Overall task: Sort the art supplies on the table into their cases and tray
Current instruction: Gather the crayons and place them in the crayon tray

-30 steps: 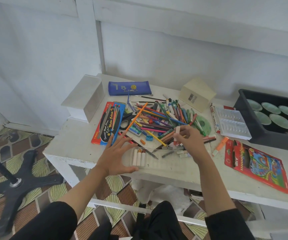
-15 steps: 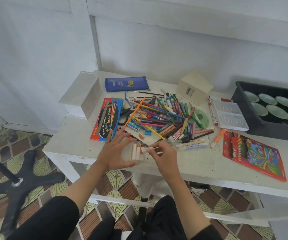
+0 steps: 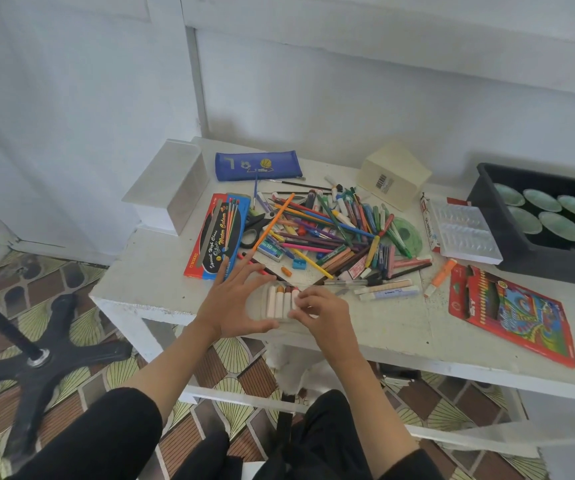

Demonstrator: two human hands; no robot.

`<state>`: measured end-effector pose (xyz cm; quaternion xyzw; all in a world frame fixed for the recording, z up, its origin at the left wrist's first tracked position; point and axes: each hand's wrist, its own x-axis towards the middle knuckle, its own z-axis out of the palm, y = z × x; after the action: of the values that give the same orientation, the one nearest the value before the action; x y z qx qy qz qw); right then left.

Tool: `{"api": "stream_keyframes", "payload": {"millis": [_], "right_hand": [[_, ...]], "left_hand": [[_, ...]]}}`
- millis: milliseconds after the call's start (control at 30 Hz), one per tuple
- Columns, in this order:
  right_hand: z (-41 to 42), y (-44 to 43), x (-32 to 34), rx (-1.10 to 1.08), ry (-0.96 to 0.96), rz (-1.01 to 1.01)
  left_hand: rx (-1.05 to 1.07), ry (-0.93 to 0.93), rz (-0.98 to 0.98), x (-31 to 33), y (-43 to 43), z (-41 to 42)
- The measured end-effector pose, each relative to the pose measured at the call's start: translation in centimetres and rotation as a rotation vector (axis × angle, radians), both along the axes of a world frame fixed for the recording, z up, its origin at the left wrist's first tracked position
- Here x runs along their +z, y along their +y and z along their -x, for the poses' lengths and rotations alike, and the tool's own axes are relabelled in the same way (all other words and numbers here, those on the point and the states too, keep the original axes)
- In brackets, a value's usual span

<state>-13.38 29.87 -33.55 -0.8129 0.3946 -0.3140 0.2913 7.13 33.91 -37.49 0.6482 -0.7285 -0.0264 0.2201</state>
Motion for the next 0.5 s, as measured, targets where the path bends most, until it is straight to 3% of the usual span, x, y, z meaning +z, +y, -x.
{"api": "stream_keyframes", "payload": {"millis": [167, 500], "right_hand": [[0.18, -0.16, -0.65, -0.021, 0.105, -0.007], [0.25, -0.33, -0.48, -0.022, 0.092, -0.071]], "left_hand": [[-0.002, 0.005, 0.013, -0.08, -0.03, -0.06], [-0.006, 0.015, 0.017, -0.03, -0.02, 0.06]]}}
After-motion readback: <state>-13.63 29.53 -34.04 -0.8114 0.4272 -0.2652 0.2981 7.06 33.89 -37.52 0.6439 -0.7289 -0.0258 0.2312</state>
